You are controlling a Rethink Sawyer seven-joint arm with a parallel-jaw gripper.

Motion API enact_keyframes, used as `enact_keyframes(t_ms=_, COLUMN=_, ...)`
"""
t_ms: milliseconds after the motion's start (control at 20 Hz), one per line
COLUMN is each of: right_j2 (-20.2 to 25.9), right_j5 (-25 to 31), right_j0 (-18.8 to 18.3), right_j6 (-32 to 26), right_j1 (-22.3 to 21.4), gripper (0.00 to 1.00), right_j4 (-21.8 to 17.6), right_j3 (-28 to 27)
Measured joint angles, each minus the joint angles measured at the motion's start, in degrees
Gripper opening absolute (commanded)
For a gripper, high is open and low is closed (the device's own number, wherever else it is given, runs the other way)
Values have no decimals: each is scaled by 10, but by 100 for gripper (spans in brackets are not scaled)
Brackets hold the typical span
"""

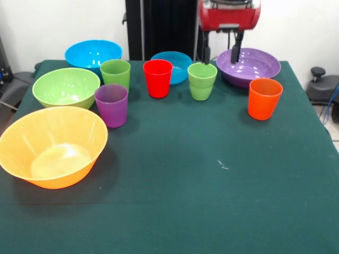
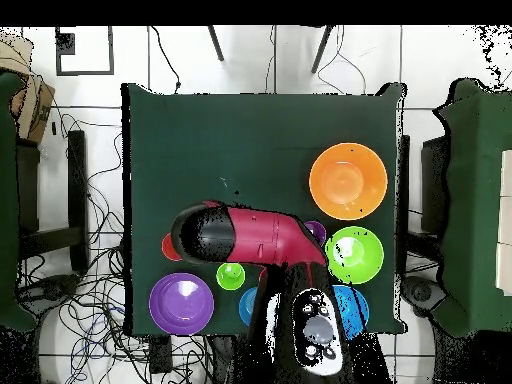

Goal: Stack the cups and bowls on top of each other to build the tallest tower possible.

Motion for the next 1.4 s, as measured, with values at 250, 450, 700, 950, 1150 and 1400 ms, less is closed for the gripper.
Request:
enact_keyframes(t_ms=250, right_j2=1, right_j5=-33, right_j0=-3, right_j6=0, right_j1=37, gripper=100, right_j4=0, right_j3=1)
enact_keyframes(t_ms=450, right_j2=2, right_j5=-41, right_j0=-5, right_j6=0, right_j1=49, gripper=100, right_j4=0, right_j3=3)
enact_keyframes(t_ms=700, right_j2=3, right_j5=-54, right_j0=-25, right_j6=1, right_j1=51, gripper=100, right_j4=3, right_j3=17)
enact_keyframes(t_ms=950, right_j2=-3, right_j5=-75, right_j0=-41, right_j6=18, right_j1=47, gripper=100, right_j4=24, right_j3=35)
enact_keyframes(t_ms=1150, right_j2=-15, right_j5=-100, right_j0=-51, right_j6=52, right_j1=39, gripper=100, right_j4=46, right_j3=57)
enact_keyframes(t_ms=1400, right_j2=-15, right_j5=-128, right_j0=-79, right_j6=92, right_j1=27, gripper=100, right_j4=54, right_j3=84)
